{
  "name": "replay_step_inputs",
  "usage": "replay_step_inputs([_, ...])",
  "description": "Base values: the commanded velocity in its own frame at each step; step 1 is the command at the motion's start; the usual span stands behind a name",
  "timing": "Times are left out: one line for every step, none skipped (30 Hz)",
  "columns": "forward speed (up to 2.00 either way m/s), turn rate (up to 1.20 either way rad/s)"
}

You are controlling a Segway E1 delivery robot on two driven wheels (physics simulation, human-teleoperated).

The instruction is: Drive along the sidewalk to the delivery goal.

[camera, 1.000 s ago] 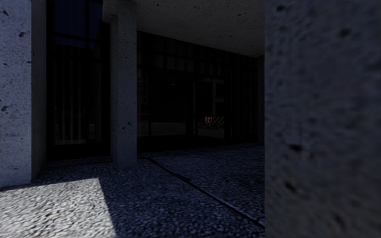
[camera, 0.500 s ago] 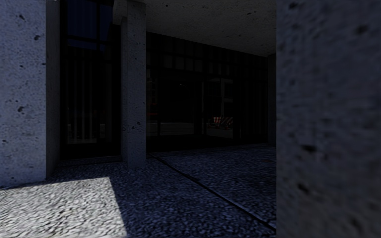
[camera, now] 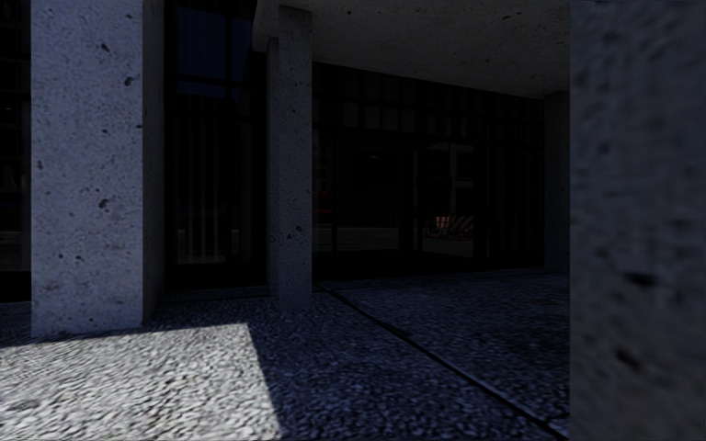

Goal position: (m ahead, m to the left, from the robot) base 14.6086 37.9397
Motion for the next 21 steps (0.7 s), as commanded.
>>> replay_step_inputs([0.00, 0.39])
replay_step_inputs([0.00, 0.39])
replay_step_inputs([0.00, 0.39])
replay_step_inputs([0.00, 0.39])
replay_step_inputs([0.00, 0.39])
replay_step_inputs([0.00, 0.40])
replay_step_inputs([0.00, 0.41])
replay_step_inputs([0.00, 0.41])
replay_step_inputs([0.00, 0.41])
replay_step_inputs([0.00, 0.42])
replay_step_inputs([0.00, 0.42])
replay_step_inputs([0.00, 0.42])
replay_step_inputs([0.00, 0.42])
replay_step_inputs([0.00, 0.42])
replay_step_inputs([0.01, 0.42])
replay_step_inputs([0.03, 0.42])
replay_step_inputs([0.03, 0.42])
replay_step_inputs([0.04, 0.42])
replay_step_inputs([0.06, 0.42])
replay_step_inputs([0.09, 0.42])
replay_step_inputs([0.09, 0.42])
